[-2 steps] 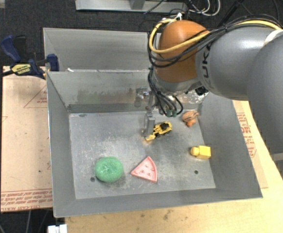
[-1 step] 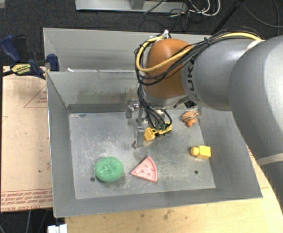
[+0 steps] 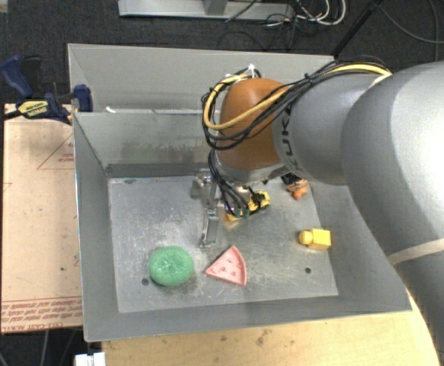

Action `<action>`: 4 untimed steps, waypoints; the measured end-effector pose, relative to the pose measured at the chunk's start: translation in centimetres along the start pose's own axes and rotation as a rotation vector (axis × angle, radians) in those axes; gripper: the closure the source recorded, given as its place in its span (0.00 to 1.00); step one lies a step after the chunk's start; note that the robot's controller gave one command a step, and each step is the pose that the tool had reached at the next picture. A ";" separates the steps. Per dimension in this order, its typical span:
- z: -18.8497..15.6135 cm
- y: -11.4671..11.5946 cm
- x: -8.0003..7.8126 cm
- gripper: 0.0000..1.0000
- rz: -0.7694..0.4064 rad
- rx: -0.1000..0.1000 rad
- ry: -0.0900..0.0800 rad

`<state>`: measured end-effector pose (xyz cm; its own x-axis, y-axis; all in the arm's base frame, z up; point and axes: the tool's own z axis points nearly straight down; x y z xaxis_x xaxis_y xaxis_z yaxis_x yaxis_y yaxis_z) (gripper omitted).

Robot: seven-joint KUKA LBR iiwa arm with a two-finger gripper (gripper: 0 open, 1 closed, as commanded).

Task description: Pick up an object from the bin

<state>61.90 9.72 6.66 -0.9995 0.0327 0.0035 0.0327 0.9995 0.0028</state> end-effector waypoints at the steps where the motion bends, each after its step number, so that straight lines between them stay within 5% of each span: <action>1: -0.4 2.0 0.7 0.00 -0.128 0.003 -0.005; 4: -0.2 6.8 11.2 0.00 -0.372 0.002 -0.003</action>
Offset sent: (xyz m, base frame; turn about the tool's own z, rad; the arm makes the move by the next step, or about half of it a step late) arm -0.0492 0.0499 0.0034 -0.2142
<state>50.95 16.92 6.96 -0.9430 -0.3327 -0.0006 -0.3327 0.9430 0.0017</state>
